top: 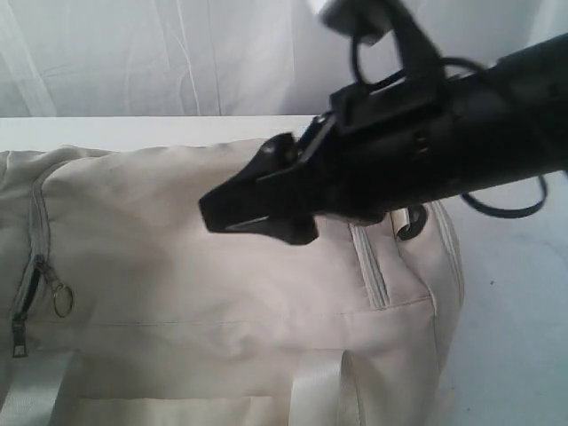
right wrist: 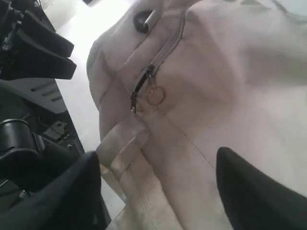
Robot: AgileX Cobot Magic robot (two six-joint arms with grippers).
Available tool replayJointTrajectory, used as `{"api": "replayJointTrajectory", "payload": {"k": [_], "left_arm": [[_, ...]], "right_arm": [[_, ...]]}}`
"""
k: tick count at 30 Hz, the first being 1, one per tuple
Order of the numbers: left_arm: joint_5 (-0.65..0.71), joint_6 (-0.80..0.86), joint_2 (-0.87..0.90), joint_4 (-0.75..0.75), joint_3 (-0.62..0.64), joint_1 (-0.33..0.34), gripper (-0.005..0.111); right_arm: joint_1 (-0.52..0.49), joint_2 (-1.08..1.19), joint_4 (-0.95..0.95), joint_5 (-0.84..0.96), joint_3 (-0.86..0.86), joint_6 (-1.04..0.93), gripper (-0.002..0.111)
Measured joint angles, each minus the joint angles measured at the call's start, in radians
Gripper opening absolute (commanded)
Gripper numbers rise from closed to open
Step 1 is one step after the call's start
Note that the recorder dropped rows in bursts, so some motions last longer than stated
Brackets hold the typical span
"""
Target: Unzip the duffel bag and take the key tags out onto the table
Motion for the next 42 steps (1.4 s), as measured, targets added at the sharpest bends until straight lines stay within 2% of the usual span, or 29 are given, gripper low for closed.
{"api": "replayJointTrajectory", "payload": {"k": [6,14,17,24,30,37,42], "left_arm": [[-0.178,0.0,-0.002,-0.001,0.142,0.0,0.075],[-0.332,0.0,-0.002,-0.001,0.216,0.0,0.073],[-0.355,0.0,-0.002,-0.001,0.238,0.0,0.059],[-0.382,0.0,-0.002,-0.003,0.271,0.0,0.001],[-0.398,0.014,-0.004,0.002,0.291,0.0,0.0],[-0.4,0.02,-0.004,0.008,0.291,0.0,0.0],[-0.4,0.021,-0.004,0.01,0.291,0.0,0.0]], "right_arm": [[0.211,0.223,0.058,-0.3,0.0,-0.064,0.063],[0.353,0.351,0.084,-0.522,-0.021,-0.101,0.063],[0.397,0.39,0.084,-0.592,-0.056,-0.109,0.063],[0.473,0.469,0.087,-0.678,-0.148,-0.119,0.063],[0.503,0.54,0.087,-0.691,-0.184,-0.152,0.063],[0.505,0.593,0.087,-0.691,-0.186,-0.157,0.051],[0.505,0.597,0.087,-0.718,-0.186,-0.178,0.051]]}}
